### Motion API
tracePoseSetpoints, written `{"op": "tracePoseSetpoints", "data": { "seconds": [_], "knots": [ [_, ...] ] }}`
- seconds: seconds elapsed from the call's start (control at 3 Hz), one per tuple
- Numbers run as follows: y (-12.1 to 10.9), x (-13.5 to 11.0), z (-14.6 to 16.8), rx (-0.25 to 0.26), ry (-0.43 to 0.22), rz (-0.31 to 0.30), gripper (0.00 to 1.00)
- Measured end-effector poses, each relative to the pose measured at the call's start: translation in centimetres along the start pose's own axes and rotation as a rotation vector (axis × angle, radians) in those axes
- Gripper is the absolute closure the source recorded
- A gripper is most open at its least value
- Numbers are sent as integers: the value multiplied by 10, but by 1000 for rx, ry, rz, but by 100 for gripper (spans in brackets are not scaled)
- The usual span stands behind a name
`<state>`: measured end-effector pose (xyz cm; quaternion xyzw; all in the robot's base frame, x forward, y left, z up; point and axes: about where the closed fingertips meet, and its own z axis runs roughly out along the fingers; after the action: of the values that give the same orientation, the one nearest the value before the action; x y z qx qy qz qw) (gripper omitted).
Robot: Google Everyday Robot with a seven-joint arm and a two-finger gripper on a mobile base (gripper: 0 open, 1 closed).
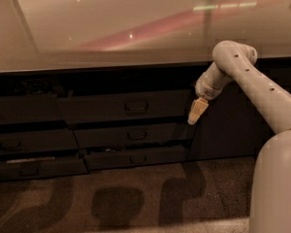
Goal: Open top drawer
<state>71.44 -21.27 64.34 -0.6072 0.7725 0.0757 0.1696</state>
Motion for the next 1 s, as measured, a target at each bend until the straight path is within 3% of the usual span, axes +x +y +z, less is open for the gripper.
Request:
{"op": "tracePoseSetpoints", "data": {
  "seconds": [0.33, 1.0],
  "knots": [
    [0, 0, 0, 0, 0, 0, 18],
    [0, 0, 0, 0, 0, 0, 64]
  ]
}}
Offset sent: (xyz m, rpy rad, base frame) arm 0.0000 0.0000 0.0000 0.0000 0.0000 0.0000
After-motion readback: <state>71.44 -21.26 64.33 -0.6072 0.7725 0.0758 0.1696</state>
